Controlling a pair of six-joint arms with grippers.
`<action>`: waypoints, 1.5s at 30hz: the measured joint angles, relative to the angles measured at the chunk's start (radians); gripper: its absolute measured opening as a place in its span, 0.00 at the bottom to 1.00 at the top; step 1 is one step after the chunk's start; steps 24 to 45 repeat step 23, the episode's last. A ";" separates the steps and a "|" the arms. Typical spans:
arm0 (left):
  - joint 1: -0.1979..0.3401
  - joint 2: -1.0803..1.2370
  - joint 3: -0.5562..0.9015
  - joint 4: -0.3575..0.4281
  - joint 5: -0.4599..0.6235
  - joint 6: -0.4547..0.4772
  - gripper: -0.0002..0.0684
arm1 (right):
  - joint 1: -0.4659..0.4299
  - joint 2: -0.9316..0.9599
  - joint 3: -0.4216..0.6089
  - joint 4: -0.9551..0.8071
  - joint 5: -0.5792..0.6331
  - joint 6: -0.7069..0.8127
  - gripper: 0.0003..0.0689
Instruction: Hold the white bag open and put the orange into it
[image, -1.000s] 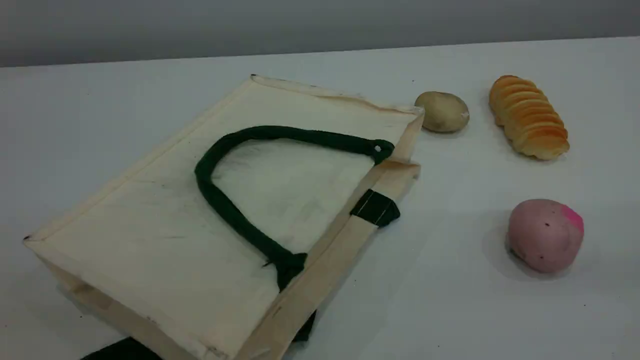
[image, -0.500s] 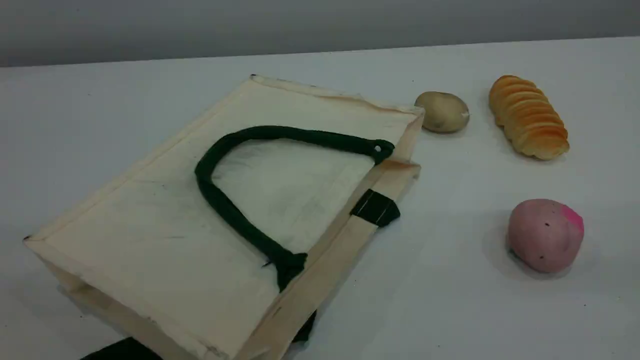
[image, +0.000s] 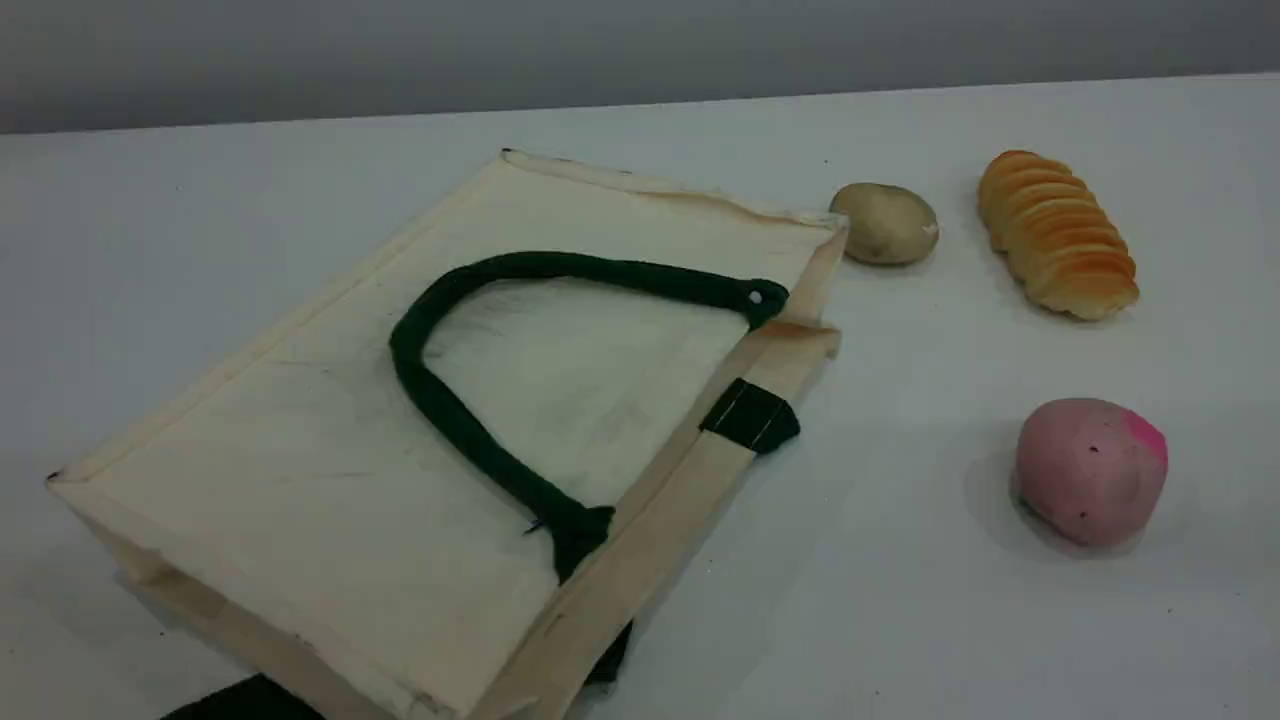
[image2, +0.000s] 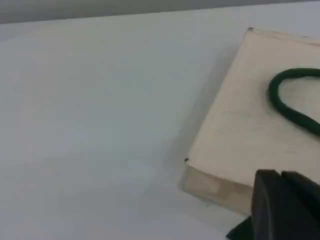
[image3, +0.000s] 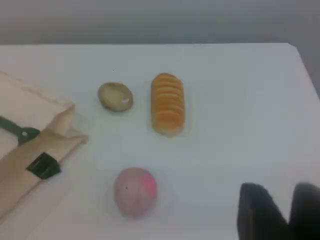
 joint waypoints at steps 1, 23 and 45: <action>0.000 0.000 0.000 0.000 0.000 0.000 0.06 | 0.000 0.000 0.000 0.000 0.000 0.000 0.25; 0.000 0.000 0.000 0.000 0.000 0.000 0.06 | 0.000 0.000 0.001 0.000 0.000 0.000 0.28; 0.000 0.000 0.000 0.000 0.000 0.000 0.06 | 0.000 0.000 0.001 0.000 0.000 0.000 0.28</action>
